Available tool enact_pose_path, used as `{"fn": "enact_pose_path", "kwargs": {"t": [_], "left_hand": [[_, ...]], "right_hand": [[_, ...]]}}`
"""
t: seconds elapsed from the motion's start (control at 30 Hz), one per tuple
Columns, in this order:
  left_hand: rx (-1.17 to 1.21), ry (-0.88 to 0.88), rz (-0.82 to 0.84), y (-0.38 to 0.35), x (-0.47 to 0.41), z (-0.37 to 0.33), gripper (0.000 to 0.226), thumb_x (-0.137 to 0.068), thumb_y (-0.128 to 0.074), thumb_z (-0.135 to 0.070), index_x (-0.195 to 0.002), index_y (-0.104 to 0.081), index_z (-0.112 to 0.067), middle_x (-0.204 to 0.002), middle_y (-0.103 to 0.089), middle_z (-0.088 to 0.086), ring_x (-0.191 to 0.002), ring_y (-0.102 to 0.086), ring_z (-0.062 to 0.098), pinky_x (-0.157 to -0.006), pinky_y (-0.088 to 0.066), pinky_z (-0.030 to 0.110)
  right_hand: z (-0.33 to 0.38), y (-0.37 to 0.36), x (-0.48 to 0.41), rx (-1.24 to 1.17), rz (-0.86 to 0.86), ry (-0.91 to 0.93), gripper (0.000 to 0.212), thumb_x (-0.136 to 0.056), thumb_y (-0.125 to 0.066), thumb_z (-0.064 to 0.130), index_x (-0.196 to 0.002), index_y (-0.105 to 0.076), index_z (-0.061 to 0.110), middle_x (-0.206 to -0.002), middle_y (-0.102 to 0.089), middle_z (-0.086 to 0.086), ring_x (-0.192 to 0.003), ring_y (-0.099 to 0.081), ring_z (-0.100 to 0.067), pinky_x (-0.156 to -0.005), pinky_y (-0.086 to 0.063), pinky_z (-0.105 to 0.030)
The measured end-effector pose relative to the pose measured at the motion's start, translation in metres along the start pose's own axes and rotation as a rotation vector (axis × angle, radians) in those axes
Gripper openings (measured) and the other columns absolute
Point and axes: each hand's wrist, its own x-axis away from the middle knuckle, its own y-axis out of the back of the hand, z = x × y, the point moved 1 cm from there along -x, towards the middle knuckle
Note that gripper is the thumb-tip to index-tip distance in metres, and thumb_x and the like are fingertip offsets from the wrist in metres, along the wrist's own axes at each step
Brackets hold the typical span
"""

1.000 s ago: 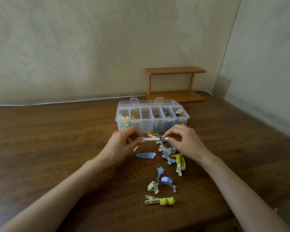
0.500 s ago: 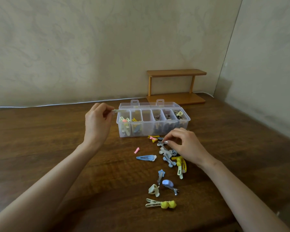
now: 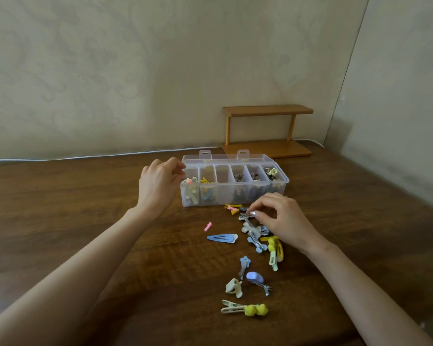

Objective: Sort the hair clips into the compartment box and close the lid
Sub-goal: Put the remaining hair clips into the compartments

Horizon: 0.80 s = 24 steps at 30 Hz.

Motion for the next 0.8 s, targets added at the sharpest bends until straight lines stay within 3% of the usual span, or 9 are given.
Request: {"fn": "enact_pose_path", "kwargs": {"t": [0.17,0.37,0.63,0.8], "left_hand": [[-0.001,-0.064,-0.031,0.004,0.01,-0.008,0.015,-0.085,-0.065,-0.019,-0.099,-0.064,-0.013,-0.099,-0.067,0.002,-0.097,-0.053,0.026,-0.078,-0.038,0.036],[-0.014,-0.167,-0.011,0.003,0.03,-0.028,0.018,-0.08,-0.07,-0.02,-0.097,-0.064,-0.015,-0.098,-0.063,0.003,-0.094,-0.051,0.025,-0.075,-0.033,0.03],[0.17,-0.318,0.288,-0.005,0.055,-0.046,0.02,-0.078,-0.071,-0.029,-0.094,-0.065,-0.02,-0.096,-0.064,-0.007,-0.093,-0.052,0.014,-0.077,-0.043,0.028],[0.281,-0.303,0.496,-0.008,0.063,-0.052,0.014,-0.077,-0.069,-0.037,-0.085,-0.062,-0.028,-0.093,-0.058,-0.018,-0.092,-0.048,0.005,-0.074,-0.041,0.016]], "right_hand": [[-0.003,0.004,0.0,0.009,-0.04,-0.02,0.012,-0.086,-0.064,0.013,-0.089,-0.07,0.022,-0.09,-0.064,0.01,-0.095,-0.056,-0.007,-0.086,-0.047,-0.031],[-0.004,0.008,0.0,0.069,0.027,-0.024,0.024,-0.083,-0.066,0.003,-0.085,-0.069,0.027,-0.088,-0.06,0.01,-0.092,-0.052,-0.007,-0.079,-0.047,-0.027],[-0.004,0.011,0.0,0.052,0.037,-0.05,0.024,-0.084,-0.065,0.004,-0.084,-0.069,0.028,-0.087,-0.06,0.012,-0.089,-0.053,-0.005,-0.077,-0.048,-0.025],[-0.004,0.01,0.0,0.036,0.031,-0.064,0.018,-0.086,-0.063,0.008,-0.085,-0.07,0.025,-0.087,-0.06,0.01,-0.088,-0.053,-0.004,-0.075,-0.044,-0.02]]}}
